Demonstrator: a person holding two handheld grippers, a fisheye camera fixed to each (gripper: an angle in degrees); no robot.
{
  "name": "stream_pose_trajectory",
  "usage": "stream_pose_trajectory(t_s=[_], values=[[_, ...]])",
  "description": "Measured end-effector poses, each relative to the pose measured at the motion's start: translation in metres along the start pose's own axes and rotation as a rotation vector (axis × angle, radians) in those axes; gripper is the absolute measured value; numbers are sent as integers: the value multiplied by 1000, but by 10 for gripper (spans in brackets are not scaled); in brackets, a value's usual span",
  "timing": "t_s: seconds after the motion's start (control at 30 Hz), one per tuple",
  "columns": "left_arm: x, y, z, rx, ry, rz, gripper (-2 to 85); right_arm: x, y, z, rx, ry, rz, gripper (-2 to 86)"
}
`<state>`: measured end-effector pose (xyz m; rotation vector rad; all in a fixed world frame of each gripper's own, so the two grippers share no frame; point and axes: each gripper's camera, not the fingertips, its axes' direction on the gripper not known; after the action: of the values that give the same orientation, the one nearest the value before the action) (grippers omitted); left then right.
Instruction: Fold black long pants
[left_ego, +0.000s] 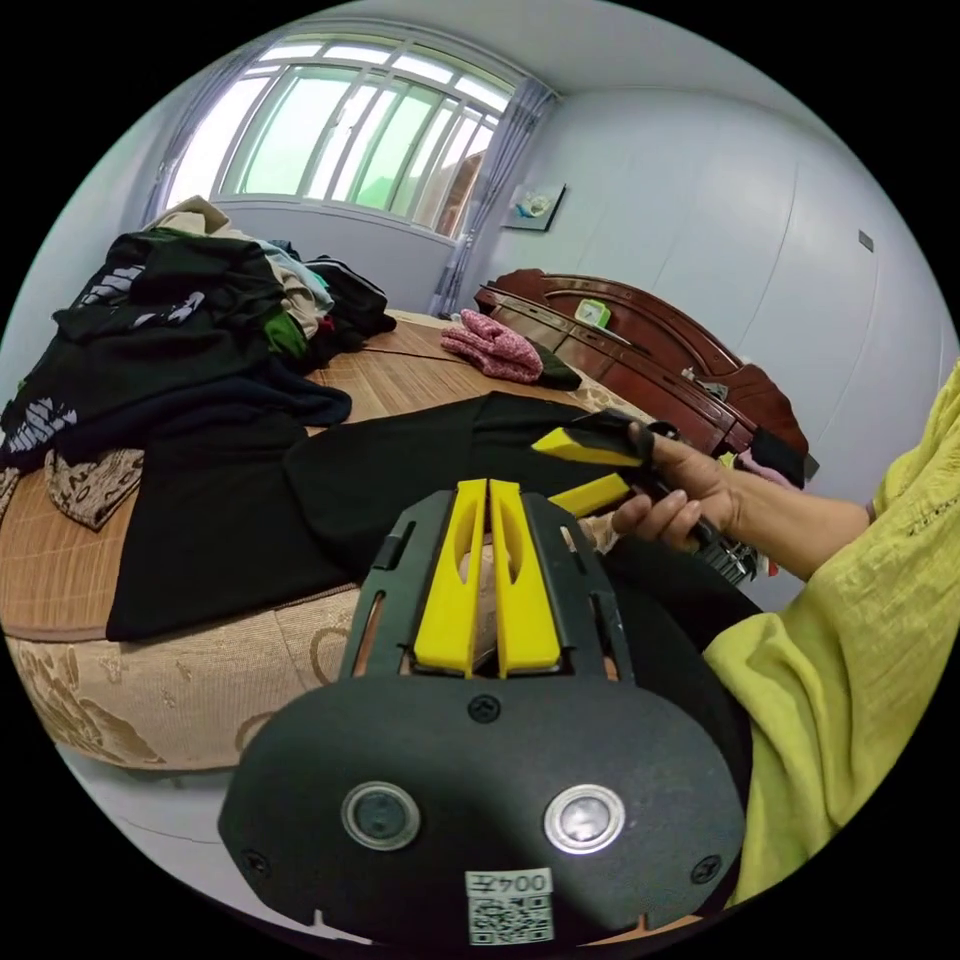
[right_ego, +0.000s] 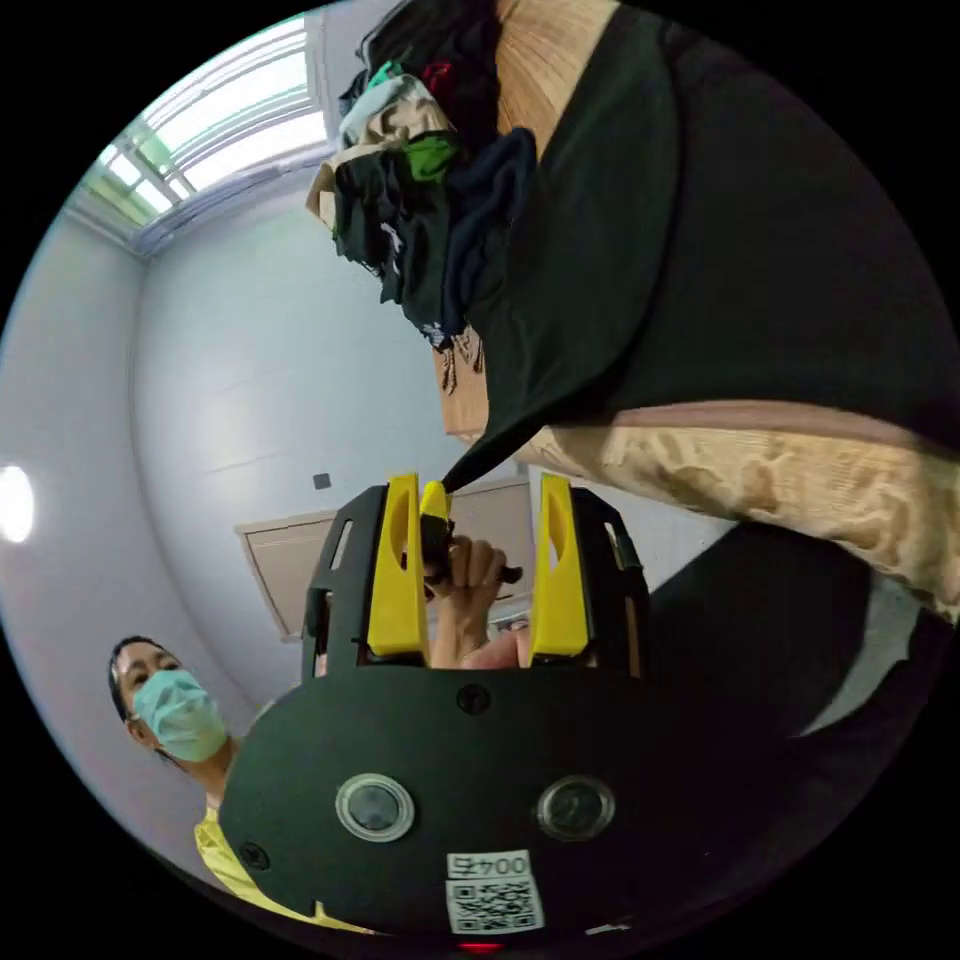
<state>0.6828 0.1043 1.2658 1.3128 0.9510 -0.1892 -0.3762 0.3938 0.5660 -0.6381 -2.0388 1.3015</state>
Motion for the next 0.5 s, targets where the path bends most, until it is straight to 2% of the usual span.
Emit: stream_pose_trajectory(t_s=[0.1, 0.23, 0.3, 0.37, 0.47, 0.5], values=[[-11, 14, 1, 11, 16, -3, 14, 13, -6, 42, -21, -31, 25, 155], [-30, 33, 2, 26, 24, -31, 25, 6, -14, 90, -65, 36, -68, 16], [-47, 43, -3, 74, 63, -94, 37, -3, -15, 101, -33, 42, -124, 4], [-72, 56, -5, 117, 173, -201, 62, -14, -16, 109, 16, -3, -187, -2], [-126, 90, 10, 194, 475, -512, 123, -25, -19, 120, 41, -17, -232, -4], [-144, 104, 22, 238, 627, -641, 143, -27, -19, 123, 43, -16, -237, -4]])
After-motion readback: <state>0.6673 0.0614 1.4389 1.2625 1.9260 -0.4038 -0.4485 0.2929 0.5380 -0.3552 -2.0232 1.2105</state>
